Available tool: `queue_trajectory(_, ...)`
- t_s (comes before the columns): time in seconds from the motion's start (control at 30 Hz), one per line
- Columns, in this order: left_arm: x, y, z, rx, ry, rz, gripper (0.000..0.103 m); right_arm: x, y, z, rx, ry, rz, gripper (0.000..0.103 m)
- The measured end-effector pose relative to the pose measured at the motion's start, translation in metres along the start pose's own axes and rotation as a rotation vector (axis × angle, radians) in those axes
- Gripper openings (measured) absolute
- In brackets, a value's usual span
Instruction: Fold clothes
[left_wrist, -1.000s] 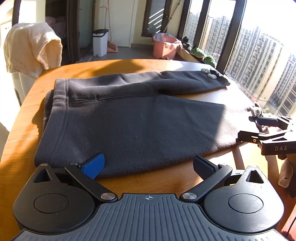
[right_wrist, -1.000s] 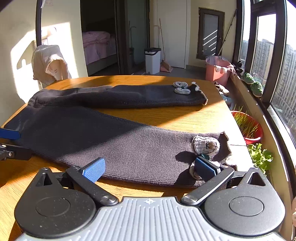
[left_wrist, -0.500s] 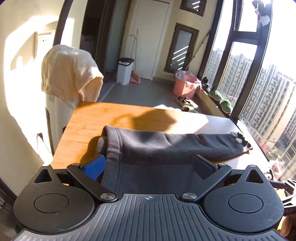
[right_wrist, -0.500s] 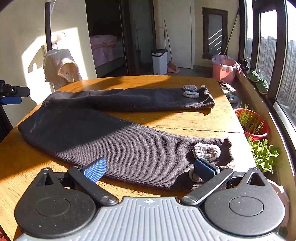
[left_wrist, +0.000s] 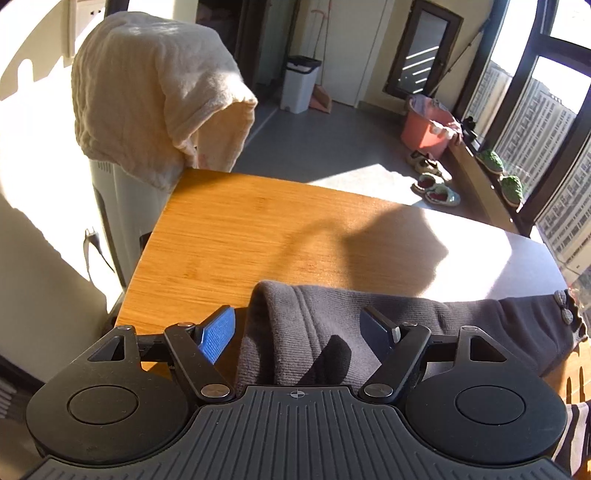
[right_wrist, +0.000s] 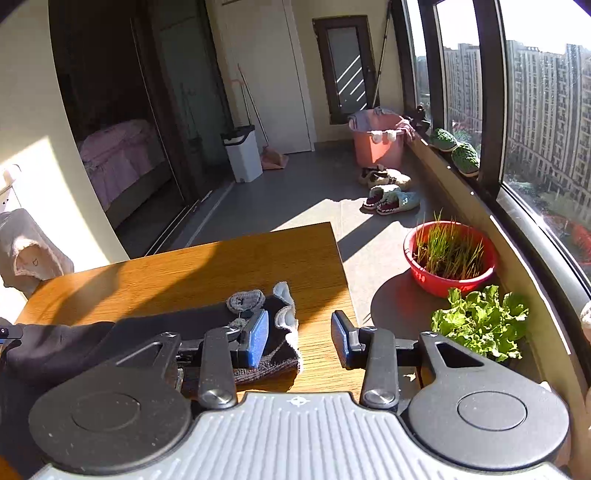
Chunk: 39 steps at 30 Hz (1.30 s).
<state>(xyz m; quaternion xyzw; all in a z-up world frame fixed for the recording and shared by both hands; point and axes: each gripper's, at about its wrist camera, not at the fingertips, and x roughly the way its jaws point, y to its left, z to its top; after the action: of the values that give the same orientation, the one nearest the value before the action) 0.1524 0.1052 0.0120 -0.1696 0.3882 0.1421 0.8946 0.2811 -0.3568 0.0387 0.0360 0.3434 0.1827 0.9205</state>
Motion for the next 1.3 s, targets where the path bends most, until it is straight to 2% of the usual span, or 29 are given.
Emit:
queue_trajectory(0.13,0.009,-0.002,0.001,-0.003,0.001,-0.018,0.08,0.032,-0.007,0.006,0.017,0.022,-0.001,0.04)
queue_trajectory(0.2,0.014,-0.004,0.001,0.005,0.007,-0.011,0.079,0.047,-0.006,0.007,0.018,0.021,0.009,0.045)
queue_trajectory(0.33,0.019,-0.009,-0.003,0.047,-0.013,0.033,0.077,0.07,0.002,0.006,0.025,0.027,0.018,0.047)
queue_trajectory(0.37,0.02,-0.011,-0.005,0.06,-0.02,0.045,0.073,0.072,0.005,0.006,0.022,0.027,0.03,0.045)
queue_trajectory(0.4,0.02,-0.014,-0.007,0.085,-0.032,0.06,0.066,0.071,0.007,0.008,0.015,0.03,0.047,0.028)
queue_trajectory(0.43,0.019,-0.017,-0.008,0.104,-0.04,0.066,0.062,0.07,0.009,0.009,0.008,0.033,0.064,0.017)
queue_trajectory(0.47,0.018,-0.019,-0.01,0.12,-0.048,0.069,0.05,0.065,0.012,0.01,-0.001,0.028,0.073,0.006)
queue_trajectory(0.5,0.014,-0.019,-0.009,0.104,-0.047,0.045,0.042,0.055,0.015,0.013,-0.014,0.012,0.07,0.006)
queue_trajectory(0.57,0.001,-0.016,-0.008,0.073,-0.064,0.002,0.04,0.028,0.02,0.016,-0.049,-0.044,0.08,0.005)
queue_trajectory(0.7,-0.07,-0.009,-0.021,0.053,-0.187,-0.097,0.04,-0.052,0.012,0.005,-0.049,-0.162,0.139,0.002)
queue_trajectory(0.8,-0.123,0.0,-0.049,0.041,-0.242,-0.173,0.041,-0.103,0.002,-0.029,-0.071,-0.191,0.132,0.002)
queue_trajectory(0.87,-0.145,0.007,-0.076,0.028,-0.231,-0.191,0.042,-0.126,-0.007,-0.054,-0.077,-0.181,0.108,0.002)
queue_trajectory(0.93,-0.157,0.013,-0.102,0.029,-0.203,-0.188,0.043,-0.137,-0.015,-0.077,-0.083,-0.157,0.044,0.002)
queue_trajectory(1.03,-0.167,0.02,-0.128,0.033,-0.171,-0.175,0.047,-0.145,-0.03,-0.1,-0.053,-0.127,-0.016,0.002)
queue_trajectory(1.13,-0.175,0.024,-0.136,0.013,-0.172,-0.19,0.051,-0.149,-0.043,-0.104,0.015,-0.116,0.009,0.005)
queue_trajectory(1.17,-0.178,0.025,-0.137,0.003,-0.175,-0.194,0.055,-0.149,-0.045,-0.103,0.034,-0.117,0.03,0.01)
queue_trajectory(1.27,-0.181,0.028,-0.137,-0.048,-0.195,-0.213,0.069,-0.145,-0.042,-0.104,0.072,-0.114,0.103,0.039)
queue_trajectory(1.3,-0.183,0.03,-0.137,-0.064,-0.202,-0.225,0.073,-0.142,-0.039,-0.105,0.076,-0.108,0.123,0.043)
